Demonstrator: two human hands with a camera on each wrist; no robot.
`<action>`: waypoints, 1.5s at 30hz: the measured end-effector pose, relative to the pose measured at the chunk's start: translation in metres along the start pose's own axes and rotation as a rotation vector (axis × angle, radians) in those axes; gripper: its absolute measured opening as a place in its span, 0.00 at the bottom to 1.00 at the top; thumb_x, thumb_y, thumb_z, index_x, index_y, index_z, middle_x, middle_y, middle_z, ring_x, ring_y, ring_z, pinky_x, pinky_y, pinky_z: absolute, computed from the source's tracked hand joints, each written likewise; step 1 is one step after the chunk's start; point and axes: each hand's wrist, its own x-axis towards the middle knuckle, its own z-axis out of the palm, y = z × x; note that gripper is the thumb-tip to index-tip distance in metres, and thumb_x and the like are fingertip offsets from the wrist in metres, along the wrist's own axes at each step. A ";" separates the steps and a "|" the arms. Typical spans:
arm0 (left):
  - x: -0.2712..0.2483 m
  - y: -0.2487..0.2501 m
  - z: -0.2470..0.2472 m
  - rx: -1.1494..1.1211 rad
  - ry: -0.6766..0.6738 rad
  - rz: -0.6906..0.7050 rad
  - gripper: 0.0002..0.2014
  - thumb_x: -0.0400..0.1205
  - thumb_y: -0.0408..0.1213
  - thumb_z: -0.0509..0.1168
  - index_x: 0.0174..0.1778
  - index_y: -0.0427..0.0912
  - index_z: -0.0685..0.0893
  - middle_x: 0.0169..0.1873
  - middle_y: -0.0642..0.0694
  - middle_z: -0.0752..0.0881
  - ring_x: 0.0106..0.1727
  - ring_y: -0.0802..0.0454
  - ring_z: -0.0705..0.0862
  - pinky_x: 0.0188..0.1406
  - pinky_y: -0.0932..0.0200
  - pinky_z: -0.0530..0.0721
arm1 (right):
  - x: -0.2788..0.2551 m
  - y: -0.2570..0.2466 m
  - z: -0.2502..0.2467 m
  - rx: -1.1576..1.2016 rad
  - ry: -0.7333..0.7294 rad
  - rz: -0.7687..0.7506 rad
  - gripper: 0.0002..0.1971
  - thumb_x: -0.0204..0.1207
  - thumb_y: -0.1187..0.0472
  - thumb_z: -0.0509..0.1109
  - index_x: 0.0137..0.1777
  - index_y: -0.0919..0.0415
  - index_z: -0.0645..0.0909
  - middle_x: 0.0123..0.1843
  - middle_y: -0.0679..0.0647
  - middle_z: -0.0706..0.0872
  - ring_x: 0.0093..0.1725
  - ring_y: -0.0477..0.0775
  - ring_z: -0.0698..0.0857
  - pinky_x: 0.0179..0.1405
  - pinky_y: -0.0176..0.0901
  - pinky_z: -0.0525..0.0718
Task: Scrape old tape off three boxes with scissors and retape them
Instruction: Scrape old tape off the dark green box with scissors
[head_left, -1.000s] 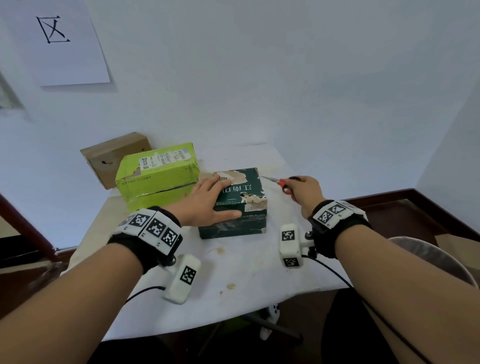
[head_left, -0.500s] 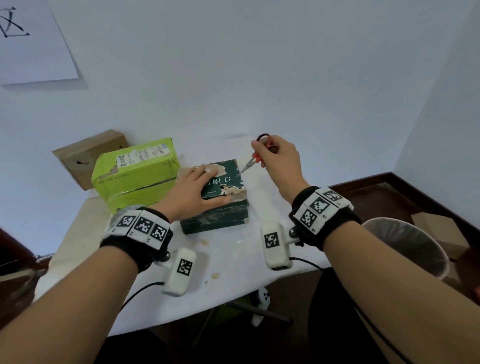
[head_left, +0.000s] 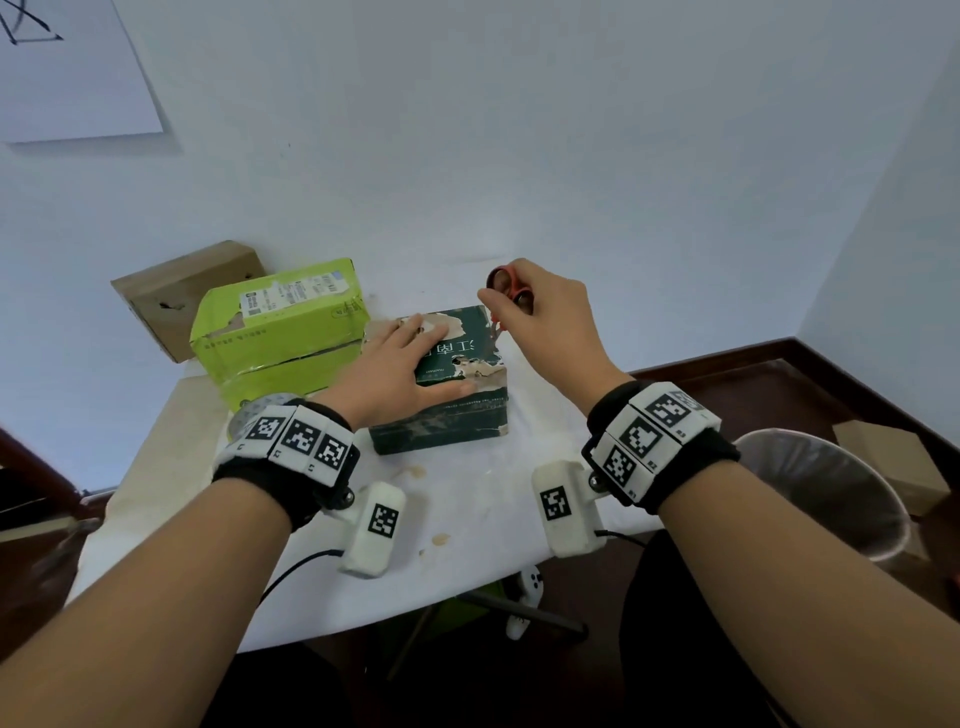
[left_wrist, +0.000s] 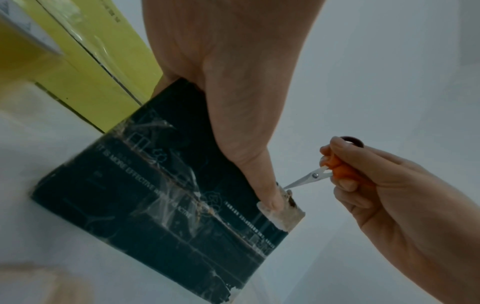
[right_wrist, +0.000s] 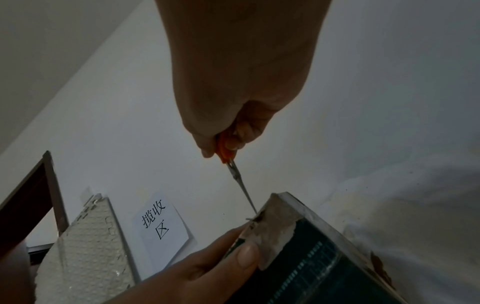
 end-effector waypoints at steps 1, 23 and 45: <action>0.000 0.000 0.000 0.002 -0.001 -0.001 0.53 0.61 0.78 0.50 0.84 0.60 0.51 0.85 0.53 0.48 0.85 0.50 0.43 0.83 0.43 0.50 | 0.000 0.000 0.002 -0.001 0.001 -0.004 0.09 0.79 0.55 0.69 0.44 0.61 0.80 0.32 0.41 0.79 0.32 0.41 0.77 0.34 0.28 0.73; 0.001 -0.002 0.002 0.001 -0.011 -0.001 0.54 0.60 0.80 0.48 0.83 0.61 0.50 0.85 0.53 0.47 0.85 0.49 0.43 0.83 0.40 0.52 | -0.004 0.029 0.022 0.591 0.001 0.610 0.06 0.80 0.60 0.69 0.42 0.61 0.78 0.33 0.52 0.83 0.26 0.42 0.76 0.25 0.29 0.75; 0.000 0.001 0.000 0.008 -0.020 0.003 0.53 0.62 0.78 0.49 0.84 0.60 0.50 0.85 0.53 0.47 0.85 0.50 0.43 0.83 0.41 0.52 | -0.010 0.035 0.031 0.874 -0.039 0.673 0.05 0.81 0.61 0.67 0.46 0.63 0.78 0.35 0.53 0.81 0.24 0.41 0.72 0.21 0.29 0.71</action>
